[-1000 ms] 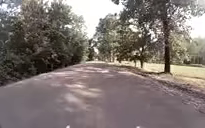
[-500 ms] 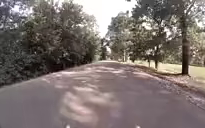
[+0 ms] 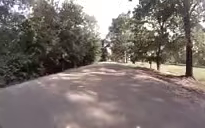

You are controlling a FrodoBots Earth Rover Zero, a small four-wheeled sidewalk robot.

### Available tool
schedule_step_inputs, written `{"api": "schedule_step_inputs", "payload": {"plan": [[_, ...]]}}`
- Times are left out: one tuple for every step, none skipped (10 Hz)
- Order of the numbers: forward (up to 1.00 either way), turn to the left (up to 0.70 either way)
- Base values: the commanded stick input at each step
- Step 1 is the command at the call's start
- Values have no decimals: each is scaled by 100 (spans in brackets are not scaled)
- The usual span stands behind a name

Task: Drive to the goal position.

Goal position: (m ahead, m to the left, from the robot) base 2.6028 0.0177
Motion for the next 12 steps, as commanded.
{"api": "schedule_step_inputs", "payload": {"plan": [[70, 0], [70, 0], [70, 0], [70, 0], [70, 0], [70, 0], [70, 0], [70, 0], [70, 0], [70, 0], [70, 0], [70, 0]]}}
